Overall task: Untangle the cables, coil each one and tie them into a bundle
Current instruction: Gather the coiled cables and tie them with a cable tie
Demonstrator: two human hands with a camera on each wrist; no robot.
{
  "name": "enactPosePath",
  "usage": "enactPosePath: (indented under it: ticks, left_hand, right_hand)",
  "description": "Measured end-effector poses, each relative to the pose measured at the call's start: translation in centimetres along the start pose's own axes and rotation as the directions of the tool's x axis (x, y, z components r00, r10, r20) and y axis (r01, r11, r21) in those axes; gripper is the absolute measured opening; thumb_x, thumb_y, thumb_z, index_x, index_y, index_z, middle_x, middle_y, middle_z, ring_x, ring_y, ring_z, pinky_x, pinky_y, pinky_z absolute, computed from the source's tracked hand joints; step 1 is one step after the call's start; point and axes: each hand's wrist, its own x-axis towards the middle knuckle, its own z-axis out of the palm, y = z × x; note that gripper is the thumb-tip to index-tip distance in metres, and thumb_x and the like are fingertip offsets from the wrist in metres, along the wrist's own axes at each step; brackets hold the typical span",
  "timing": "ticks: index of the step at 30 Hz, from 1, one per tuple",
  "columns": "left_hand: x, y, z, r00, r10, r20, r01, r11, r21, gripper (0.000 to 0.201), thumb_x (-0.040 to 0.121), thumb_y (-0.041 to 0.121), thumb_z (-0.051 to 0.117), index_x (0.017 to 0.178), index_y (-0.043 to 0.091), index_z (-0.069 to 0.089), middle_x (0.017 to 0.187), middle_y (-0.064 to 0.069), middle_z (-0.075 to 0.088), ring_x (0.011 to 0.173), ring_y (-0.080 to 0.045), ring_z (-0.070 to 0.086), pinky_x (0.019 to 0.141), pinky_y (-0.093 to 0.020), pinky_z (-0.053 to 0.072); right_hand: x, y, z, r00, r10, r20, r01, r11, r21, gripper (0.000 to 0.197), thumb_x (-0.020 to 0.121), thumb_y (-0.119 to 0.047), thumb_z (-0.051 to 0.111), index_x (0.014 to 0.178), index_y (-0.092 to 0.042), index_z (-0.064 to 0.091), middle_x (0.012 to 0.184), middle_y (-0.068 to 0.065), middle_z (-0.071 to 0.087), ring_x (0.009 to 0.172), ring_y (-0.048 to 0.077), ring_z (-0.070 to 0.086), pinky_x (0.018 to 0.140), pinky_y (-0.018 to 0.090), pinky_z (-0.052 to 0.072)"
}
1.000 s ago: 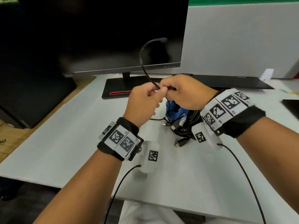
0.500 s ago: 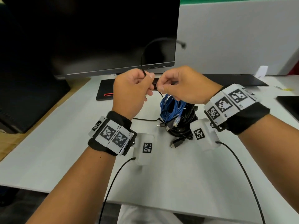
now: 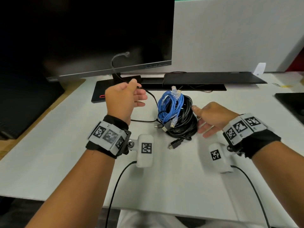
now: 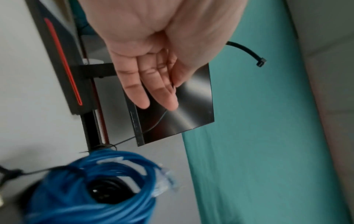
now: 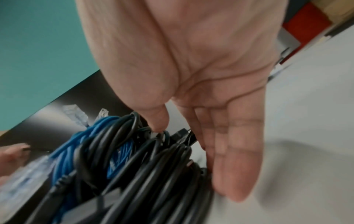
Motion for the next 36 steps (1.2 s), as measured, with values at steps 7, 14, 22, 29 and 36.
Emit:
enactPosePath:
  ticks: [7, 14, 22, 29, 36]
  left_hand:
    - [0.5, 1.9, -1.4, 0.999, 0.039, -0.008, -0.040, 0.991, -0.129, 0.024, 0.100, 0.021, 0.056, 0.083, 0.009, 0.067, 0.063, -0.001, 0.069, 0.056, -0.013, 0.067, 0.052, -0.028, 0.055]
    - [-0.4, -1.5, 0.8, 0.996, -0.072, 0.050, 0.073, 0.997, -0.018, 0.023, 0.100, 0.016, 0.056, 0.081, 0.007, 0.066, 0.062, -0.003, 0.070, 0.055, -0.015, 0.068, 0.050, -0.027, 0.056]
    - [-0.2, -3.7, 1.2, 0.924, -0.333, 0.185, 0.341, 0.940, -0.008, 0.022, 0.101, 0.024, 0.057, 0.092, 0.007, 0.068, 0.075, -0.006, 0.076, 0.065, -0.015, 0.073, 0.056, -0.029, 0.059]
    - [0.8, -4.8, -0.2, 0.852, -0.489, 0.185, 0.507, 0.859, -0.066, 0.025, 0.104, 0.028, 0.050, 0.091, 0.010, 0.061, 0.067, 0.001, 0.073, 0.052, -0.009, 0.066, 0.046, -0.026, 0.053]
    - [-0.5, -6.1, -0.7, 0.880, -0.443, 0.171, 0.460, 0.885, -0.075, 0.032, 0.104, 0.016, 0.039, 0.097, 0.007, 0.068, 0.078, -0.010, 0.073, 0.058, -0.021, 0.069, 0.050, -0.034, 0.055]
  right_hand:
    - [0.5, 0.2, 0.4, 1.000, 0.007, -0.002, -0.007, 0.998, 0.065, 0.059, 0.089, -0.055, 0.062, 0.095, 0.004, 0.064, 0.086, 0.019, 0.072, 0.066, 0.030, 0.073, 0.055, 0.040, 0.060]
    - [0.1, -0.1, 0.6, 0.996, 0.035, 0.082, -0.047, 0.988, 0.148, 0.060, 0.086, -0.055, 0.068, 0.098, 0.004, 0.066, 0.079, 0.016, 0.073, 0.067, 0.028, 0.063, 0.054, 0.031, 0.050]
    - [0.1, 0.4, 1.5, 0.970, 0.065, 0.236, -0.166, 0.882, 0.440, 0.045, 0.084, -0.043, 0.074, 0.107, -0.005, 0.067, 0.099, 0.016, 0.073, 0.083, 0.026, 0.070, 0.082, 0.040, 0.059]
    - [0.2, 0.8, 2.7, 0.959, 0.002, 0.285, -0.261, 0.409, 0.874, 0.032, 0.082, -0.005, 0.047, 0.112, 0.003, 0.056, 0.097, 0.018, 0.062, 0.092, 0.031, 0.066, 0.091, 0.047, 0.056]
    - [-0.2, 0.1, 5.1, 0.963, 0.028, 0.268, -0.261, 0.343, 0.902, 0.030, 0.092, 0.006, 0.031, 0.108, 0.003, 0.056, 0.095, 0.019, 0.062, 0.092, 0.029, 0.064, 0.083, 0.044, 0.059]
